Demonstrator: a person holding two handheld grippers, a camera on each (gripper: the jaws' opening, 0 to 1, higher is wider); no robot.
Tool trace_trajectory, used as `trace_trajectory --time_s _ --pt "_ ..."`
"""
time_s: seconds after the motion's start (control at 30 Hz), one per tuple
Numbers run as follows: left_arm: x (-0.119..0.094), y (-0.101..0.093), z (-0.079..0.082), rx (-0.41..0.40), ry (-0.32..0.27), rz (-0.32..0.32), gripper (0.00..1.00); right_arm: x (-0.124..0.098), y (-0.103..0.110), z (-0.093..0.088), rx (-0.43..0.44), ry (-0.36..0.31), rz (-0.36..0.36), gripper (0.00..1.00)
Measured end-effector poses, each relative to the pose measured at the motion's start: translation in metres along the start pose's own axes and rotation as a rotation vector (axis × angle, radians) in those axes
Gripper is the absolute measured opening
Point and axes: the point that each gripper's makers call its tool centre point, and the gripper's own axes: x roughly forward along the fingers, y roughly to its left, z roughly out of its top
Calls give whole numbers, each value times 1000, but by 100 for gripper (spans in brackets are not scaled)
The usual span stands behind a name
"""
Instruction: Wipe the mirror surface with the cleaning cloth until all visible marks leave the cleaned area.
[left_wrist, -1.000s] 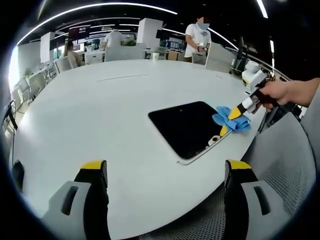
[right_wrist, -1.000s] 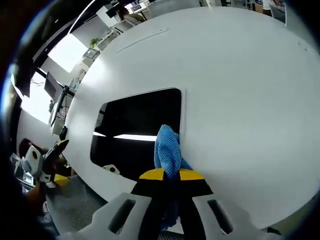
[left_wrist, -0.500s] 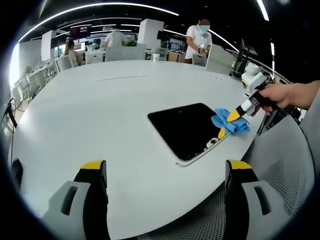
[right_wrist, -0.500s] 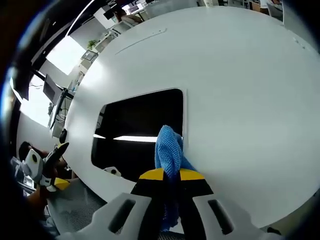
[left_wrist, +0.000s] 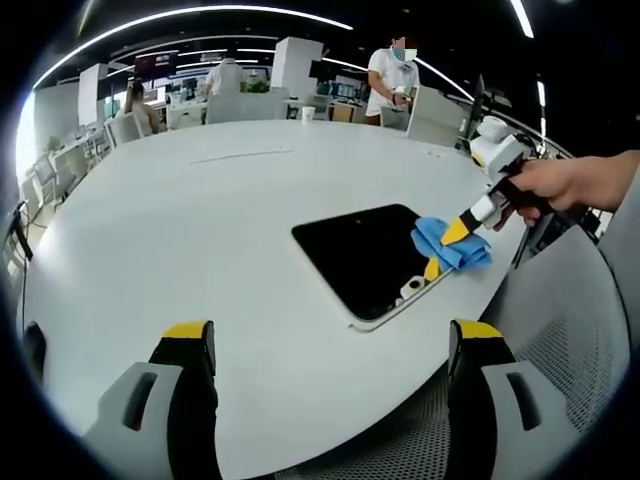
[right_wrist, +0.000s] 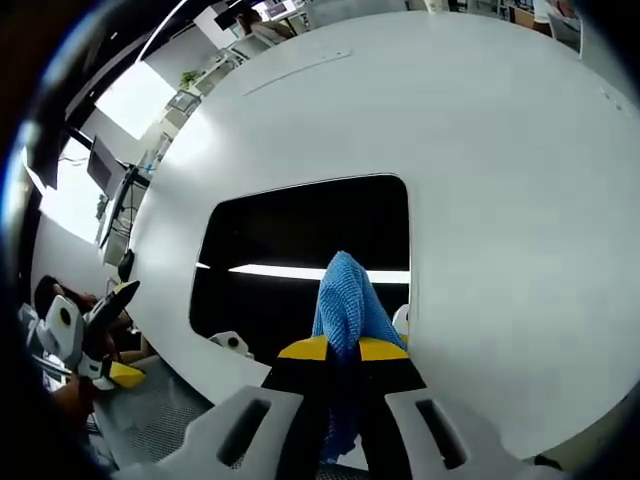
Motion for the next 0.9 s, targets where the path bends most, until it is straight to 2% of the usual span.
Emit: trace_trajectory --time_s 0.33,0.9 --pt "0 0 -3 18 22 3 92 5 12 2 -5 2 2 3" --pt "1 0 -3 13 19 -2 92 18 42 7 -29 21 11 3"
